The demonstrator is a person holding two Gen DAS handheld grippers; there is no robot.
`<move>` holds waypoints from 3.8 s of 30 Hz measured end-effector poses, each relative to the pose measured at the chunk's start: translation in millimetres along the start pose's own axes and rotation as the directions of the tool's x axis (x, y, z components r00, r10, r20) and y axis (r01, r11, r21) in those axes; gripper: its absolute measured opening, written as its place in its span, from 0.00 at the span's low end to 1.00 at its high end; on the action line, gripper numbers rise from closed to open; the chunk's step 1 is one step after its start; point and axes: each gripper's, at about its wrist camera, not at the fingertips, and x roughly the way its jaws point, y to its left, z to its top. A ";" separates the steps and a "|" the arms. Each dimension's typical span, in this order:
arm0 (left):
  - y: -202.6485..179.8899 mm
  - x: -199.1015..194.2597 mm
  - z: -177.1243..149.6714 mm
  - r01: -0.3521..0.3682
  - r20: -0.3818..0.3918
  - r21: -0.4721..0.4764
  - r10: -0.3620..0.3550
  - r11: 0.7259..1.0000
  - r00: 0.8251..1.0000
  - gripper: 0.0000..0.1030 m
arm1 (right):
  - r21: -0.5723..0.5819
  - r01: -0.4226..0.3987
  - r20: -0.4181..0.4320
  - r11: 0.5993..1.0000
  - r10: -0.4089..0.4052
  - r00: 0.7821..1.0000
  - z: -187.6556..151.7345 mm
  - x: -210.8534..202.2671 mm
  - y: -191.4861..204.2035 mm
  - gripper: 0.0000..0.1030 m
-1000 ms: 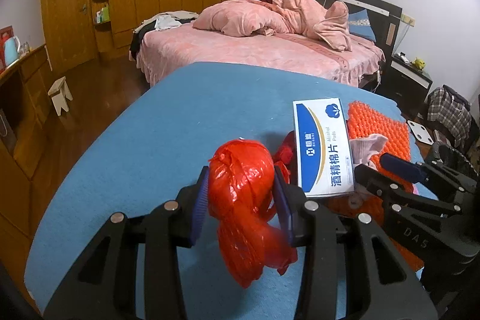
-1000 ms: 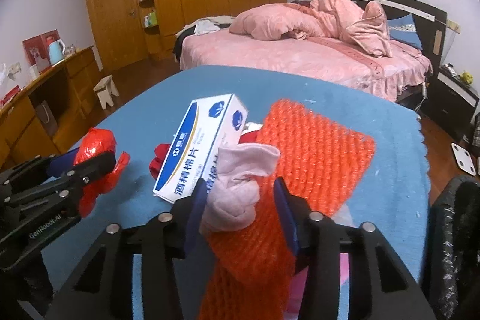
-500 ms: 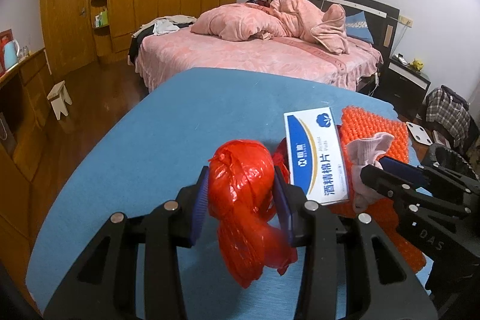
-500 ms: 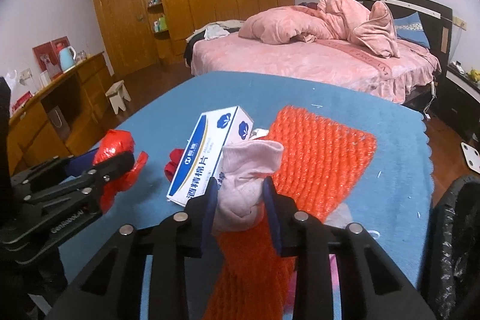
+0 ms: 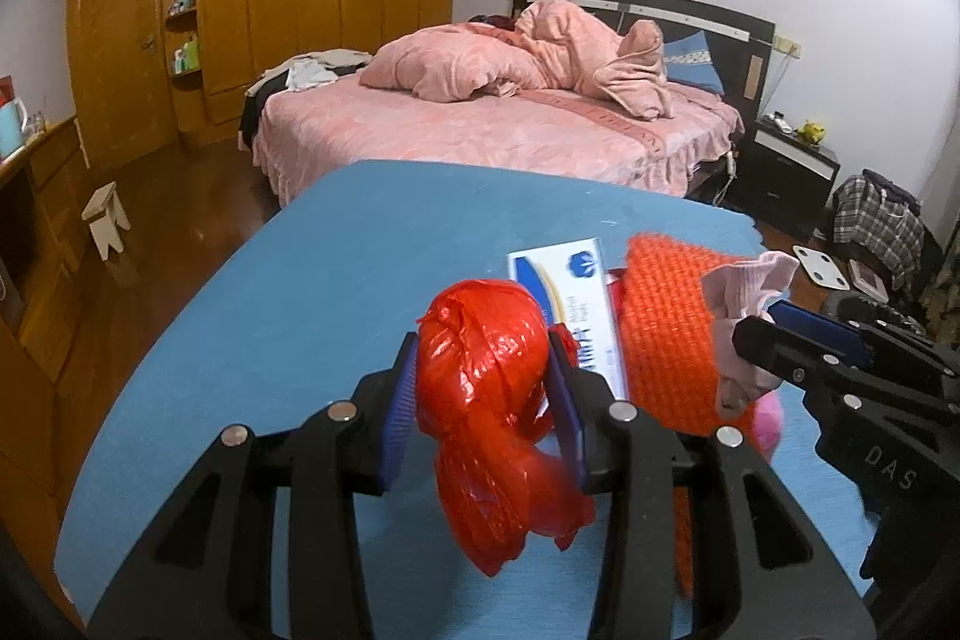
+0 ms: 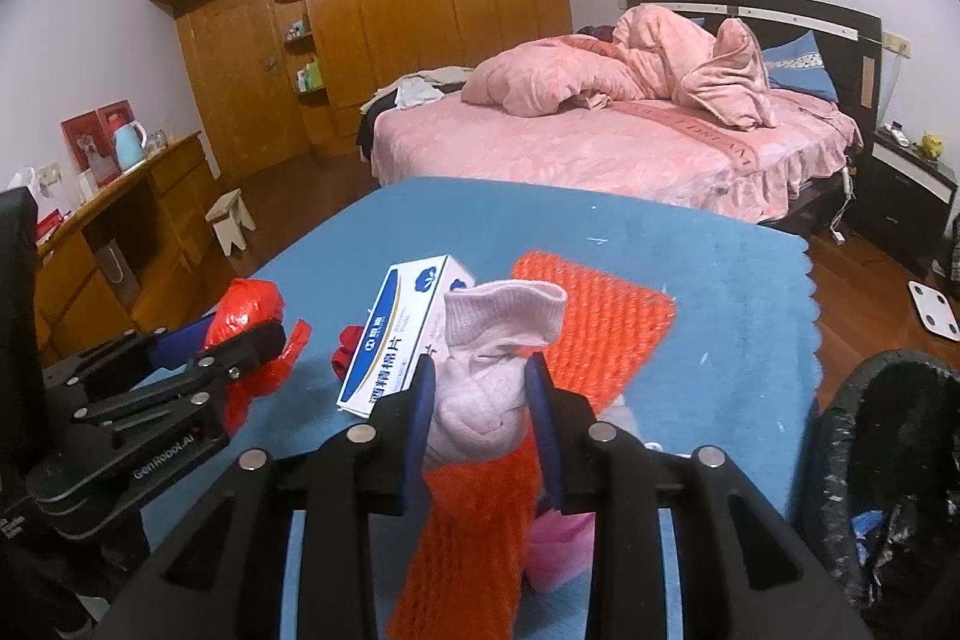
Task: Collect trash
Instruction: 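Grasp the pink sock with the right tool while the left tool holds the red bag, then carry the red bag and pink sock in both tools over the bin, then open both tools to drop the red bag and pink sock into the bin, then move both tools back over the remaining trash on the mat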
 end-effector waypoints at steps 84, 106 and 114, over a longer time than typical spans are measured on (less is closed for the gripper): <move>-284.8 -18.9 -7.7 0.451 -0.031 0.280 -0.462 0.847 0.886 0.88 | 0.351 0.549 0.018 0.759 -0.591 0.806 -72.2 -212.8 -246.4 0.95; -145.9 -25.6 7.4 0.229 0.018 0.160 -0.235 0.960 0.972 0.90 | 0.229 0.401 0.060 0.887 -0.424 0.904 -29.6 -143.4 -153.7 0.95; -98.2 -16.0 11.6 0.157 0.020 0.111 -0.160 0.981 0.987 0.90 | 0.170 0.342 0.071 0.924 -0.358 0.931 -16.0 -111.5 -116.2 0.94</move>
